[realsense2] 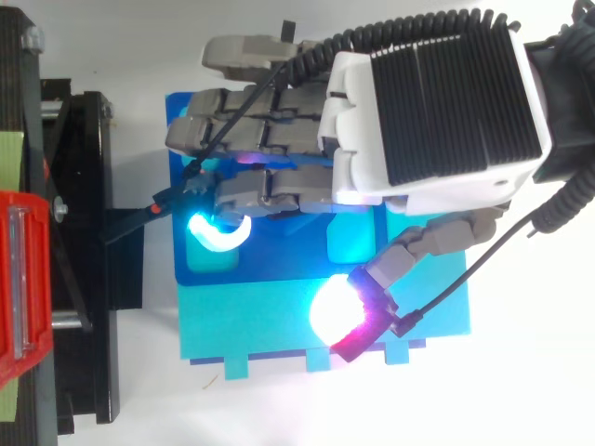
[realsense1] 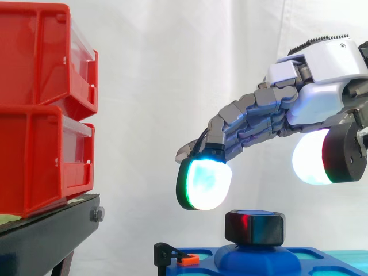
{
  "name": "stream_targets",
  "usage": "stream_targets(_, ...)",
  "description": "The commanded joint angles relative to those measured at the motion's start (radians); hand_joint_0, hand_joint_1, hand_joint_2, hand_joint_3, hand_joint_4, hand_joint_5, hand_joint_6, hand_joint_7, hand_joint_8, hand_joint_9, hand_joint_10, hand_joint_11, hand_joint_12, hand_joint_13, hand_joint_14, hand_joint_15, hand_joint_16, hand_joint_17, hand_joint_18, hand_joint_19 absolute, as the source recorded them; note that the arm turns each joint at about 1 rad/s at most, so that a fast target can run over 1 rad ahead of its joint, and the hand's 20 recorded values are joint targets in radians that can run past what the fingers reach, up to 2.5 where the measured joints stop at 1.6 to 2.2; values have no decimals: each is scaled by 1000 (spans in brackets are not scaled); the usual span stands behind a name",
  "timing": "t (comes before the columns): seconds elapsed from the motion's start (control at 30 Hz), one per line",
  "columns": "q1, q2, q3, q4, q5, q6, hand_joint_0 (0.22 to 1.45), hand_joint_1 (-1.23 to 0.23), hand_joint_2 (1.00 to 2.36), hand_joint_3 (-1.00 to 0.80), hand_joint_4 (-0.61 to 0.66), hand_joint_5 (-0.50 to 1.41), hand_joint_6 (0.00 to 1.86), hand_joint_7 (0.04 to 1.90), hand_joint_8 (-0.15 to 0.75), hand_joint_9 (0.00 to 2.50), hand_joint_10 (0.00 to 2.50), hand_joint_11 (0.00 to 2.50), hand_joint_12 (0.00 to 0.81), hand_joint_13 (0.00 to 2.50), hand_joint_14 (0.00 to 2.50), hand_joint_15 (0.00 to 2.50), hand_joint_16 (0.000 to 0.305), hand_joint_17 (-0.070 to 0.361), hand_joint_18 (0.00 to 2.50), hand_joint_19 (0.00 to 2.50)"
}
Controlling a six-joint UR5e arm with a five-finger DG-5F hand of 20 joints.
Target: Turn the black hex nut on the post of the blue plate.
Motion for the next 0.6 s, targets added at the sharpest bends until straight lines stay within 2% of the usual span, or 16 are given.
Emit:
stream_targets(0.0,0,0,-1,0,-3,-19,475,-532,1000,-500,208,-204,502,783,240,198,0,0,361,104,0,24,51,116,0,152)
stream_targets(0.27,0,0,-2,-15,0,-24,476,-528,1000,-500,207,-204,502,780,240,200,0,0,361,109,0,26,51,115,0,158)
stream_targets(0.37,-1,0,-16,-6,0,-22,478,-526,1000,-500,206,-204,502,784,240,201,0,0,361,110,0,30,51,114,0,162)
stream_targets(0.57,-1,0,-16,-3,0,-22,479,-524,1000,-500,206,-205,502,784,241,202,0,0,360,111,0,31,51,114,0,158)
